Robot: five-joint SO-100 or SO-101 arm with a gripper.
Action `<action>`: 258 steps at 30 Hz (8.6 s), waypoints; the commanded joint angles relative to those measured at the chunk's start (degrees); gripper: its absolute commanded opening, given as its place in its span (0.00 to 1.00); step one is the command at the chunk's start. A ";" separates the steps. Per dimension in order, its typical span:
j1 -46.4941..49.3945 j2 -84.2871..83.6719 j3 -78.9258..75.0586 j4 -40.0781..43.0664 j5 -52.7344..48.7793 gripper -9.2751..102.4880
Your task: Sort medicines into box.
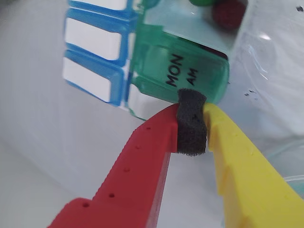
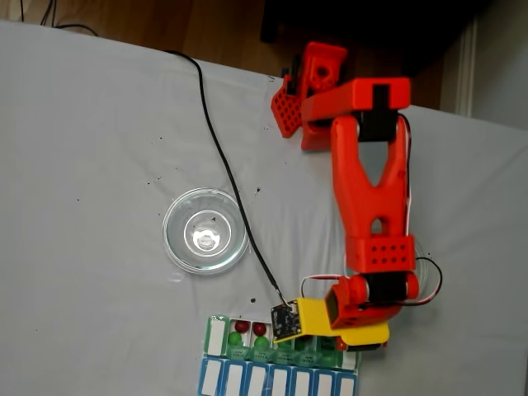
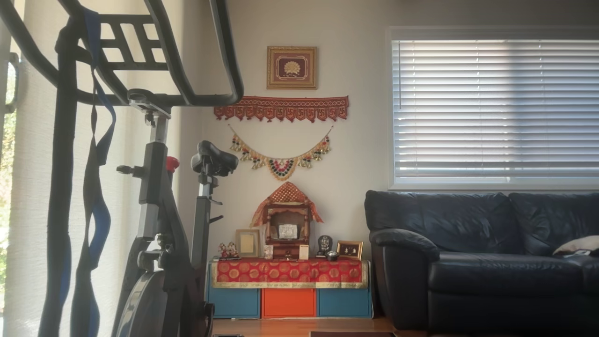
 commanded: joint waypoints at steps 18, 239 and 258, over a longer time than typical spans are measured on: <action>3.52 -3.96 -18.11 6.86 1.49 0.10; 8.17 -3.34 -6.15 2.81 8.70 0.09; 7.73 21.09 5.10 -8.09 -0.88 0.09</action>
